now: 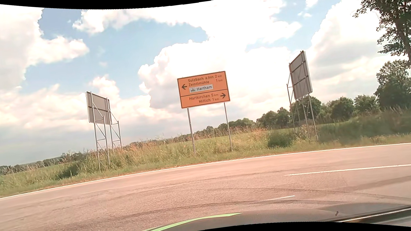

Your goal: Follow the waypoints while adhering to traffic rules and regulations

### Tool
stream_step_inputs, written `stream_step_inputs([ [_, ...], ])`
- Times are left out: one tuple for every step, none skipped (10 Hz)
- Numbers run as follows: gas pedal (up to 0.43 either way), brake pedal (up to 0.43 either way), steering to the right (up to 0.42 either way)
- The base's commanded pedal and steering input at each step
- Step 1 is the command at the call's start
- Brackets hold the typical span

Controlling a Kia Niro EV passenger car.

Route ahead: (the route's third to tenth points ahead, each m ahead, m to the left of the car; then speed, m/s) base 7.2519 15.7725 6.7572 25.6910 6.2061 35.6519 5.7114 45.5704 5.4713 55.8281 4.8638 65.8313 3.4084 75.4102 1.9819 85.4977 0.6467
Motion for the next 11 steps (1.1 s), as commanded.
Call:
stream_step_inputs([
  [0.311, 0.0, -0.297],
  [0.311, 0.0, -0.317],
  [0.311, 0.0, -0.33],
  [0.311, 0.0, -0.339],
  [0.311, 0.0, -0.349],
  [0.311, 0.0, -0.36],
  [0.311, 0.0, -0.379],
  [0.311, 0.0, -0.396],
  [0.311, 0.0, -0.413],
  [0.311, 0.0, -0.421],
  [0.311, 0.0, -0.426],
])
